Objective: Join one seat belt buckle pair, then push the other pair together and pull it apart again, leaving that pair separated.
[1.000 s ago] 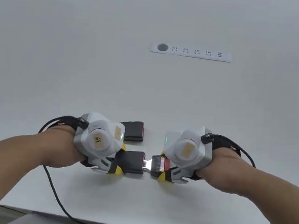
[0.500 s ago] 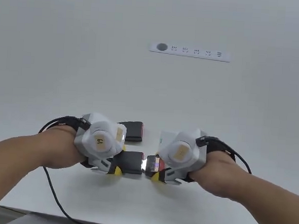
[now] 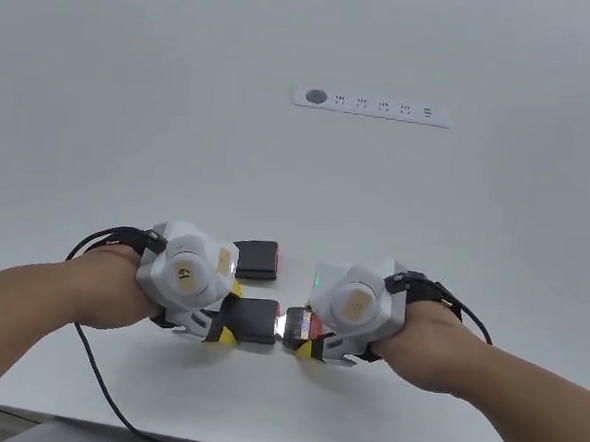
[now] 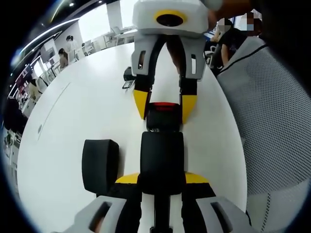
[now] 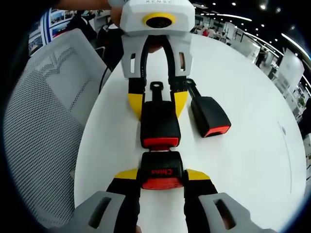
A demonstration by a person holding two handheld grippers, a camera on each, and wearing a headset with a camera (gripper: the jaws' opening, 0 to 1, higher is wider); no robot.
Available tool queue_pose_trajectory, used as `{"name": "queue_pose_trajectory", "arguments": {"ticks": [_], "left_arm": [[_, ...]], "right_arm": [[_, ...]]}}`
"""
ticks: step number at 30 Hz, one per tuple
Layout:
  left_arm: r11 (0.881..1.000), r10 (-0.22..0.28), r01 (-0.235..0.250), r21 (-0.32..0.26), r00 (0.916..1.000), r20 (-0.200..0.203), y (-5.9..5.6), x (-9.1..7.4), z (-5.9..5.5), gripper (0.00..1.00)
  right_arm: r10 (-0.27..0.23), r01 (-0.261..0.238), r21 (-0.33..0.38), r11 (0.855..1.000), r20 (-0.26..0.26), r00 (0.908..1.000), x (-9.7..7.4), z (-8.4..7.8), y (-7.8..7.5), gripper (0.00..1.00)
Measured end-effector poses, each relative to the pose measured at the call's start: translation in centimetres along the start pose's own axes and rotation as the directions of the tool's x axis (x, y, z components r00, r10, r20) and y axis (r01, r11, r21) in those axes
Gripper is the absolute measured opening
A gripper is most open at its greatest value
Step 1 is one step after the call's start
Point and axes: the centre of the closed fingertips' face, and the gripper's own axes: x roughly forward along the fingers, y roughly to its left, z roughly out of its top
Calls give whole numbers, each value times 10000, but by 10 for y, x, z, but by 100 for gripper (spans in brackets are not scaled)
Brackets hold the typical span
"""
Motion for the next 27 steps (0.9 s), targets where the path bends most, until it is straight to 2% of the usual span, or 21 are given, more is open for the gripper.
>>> {"name": "queue_pose_trajectory", "arguments": {"ticks": [3,5,13,27], "left_arm": [[10000,-11,11,-13,10000,18,0,0,1,31],[10000,-5,5,-11,10000,11,0,-1,3,31],[10000,7,-7,-6,10000,0,-1,-2,3,31],[10000,37,-37,-91,10000,6,-1,-2,2,32]], "right_arm": [[12,-12,-5,10000,-60,10000,-5,2,3,30],[24,-25,-54,10000,-117,9999,1,-1,0,30],[46,-47,-51,10000,-111,9999,-4,1,1,30],[73,-73,-14,10000,33,10000,1,0,-1,31]]}}
